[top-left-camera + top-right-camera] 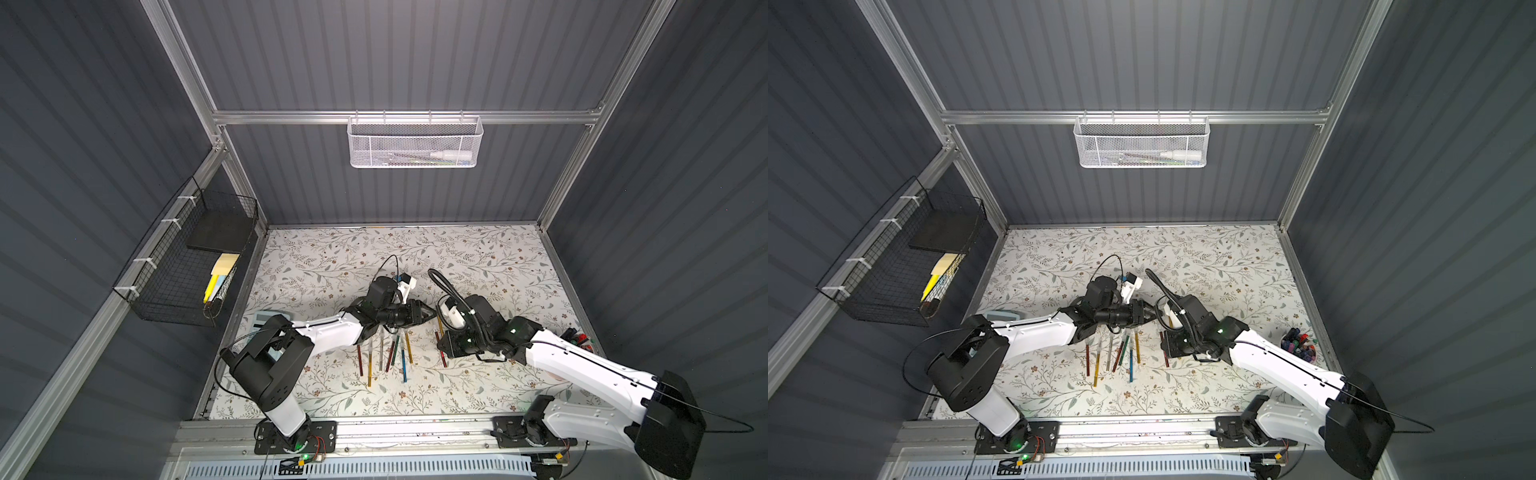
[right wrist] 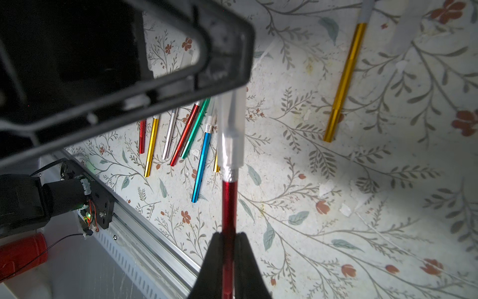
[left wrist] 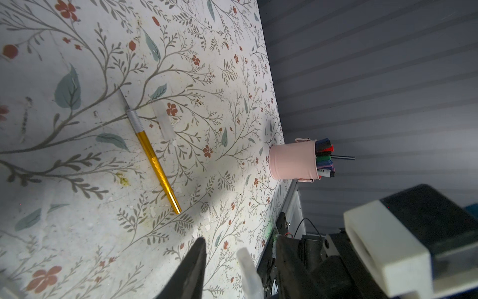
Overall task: Remove protective caps from carving knives
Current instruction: Pick up the carving knife from the center of the board, then remove the protective sleeve from the carving knife.
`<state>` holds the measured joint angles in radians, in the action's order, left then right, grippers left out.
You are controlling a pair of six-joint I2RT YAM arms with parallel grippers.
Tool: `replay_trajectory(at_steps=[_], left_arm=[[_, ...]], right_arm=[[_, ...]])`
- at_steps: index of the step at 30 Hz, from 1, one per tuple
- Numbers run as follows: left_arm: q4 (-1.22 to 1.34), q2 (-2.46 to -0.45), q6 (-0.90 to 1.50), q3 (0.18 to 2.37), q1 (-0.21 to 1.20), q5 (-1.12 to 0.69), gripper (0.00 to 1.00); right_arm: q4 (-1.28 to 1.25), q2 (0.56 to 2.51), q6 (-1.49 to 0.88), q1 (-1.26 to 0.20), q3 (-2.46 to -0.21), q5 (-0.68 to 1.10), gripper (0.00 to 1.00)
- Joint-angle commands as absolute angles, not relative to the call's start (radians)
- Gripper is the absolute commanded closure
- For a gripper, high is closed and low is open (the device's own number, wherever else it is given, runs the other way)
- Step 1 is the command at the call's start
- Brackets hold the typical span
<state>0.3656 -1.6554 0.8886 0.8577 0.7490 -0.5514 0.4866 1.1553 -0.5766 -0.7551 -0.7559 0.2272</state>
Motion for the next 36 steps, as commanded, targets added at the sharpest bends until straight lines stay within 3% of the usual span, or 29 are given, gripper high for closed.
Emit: replay_trajectory(at_steps=[1, 13, 24, 28, 33, 36], left_arm=[[0.317, -1.664, 0.896, 0.895, 0.758, -0.55, 0.56], [0.287, -1.719, 0.911, 0.943, 0.781, -0.545, 0.71], [0.286, -1.717, 0.916, 0.948, 0.785, -0.541, 0.93], [0.296, -1.713, 0.922, 0.947, 0.785, -0.548, 1.0], [0.291, -1.709, 0.923, 0.948, 0.785, -0.553, 1.0], [0.291, -1.71, 0.93, 0.948, 0.785, -0.557, 1.0]], right_arm=[[0.492, 1.168, -0.578, -0.755, -0.78, 0.211, 0.9], [0.5, 1.163, -0.581, -0.756, -0.776, 0.189, 0.9], [0.502, 1.172, -0.585, -0.758, -0.772, 0.176, 0.89], [0.49, 1.17, -0.593, -0.758, -0.76, 0.178, 0.81], [0.475, 1.17, -0.604, -0.758, -0.746, 0.169, 0.67], [0.465, 1.178, -0.607, -0.758, -0.745, 0.173, 0.64]])
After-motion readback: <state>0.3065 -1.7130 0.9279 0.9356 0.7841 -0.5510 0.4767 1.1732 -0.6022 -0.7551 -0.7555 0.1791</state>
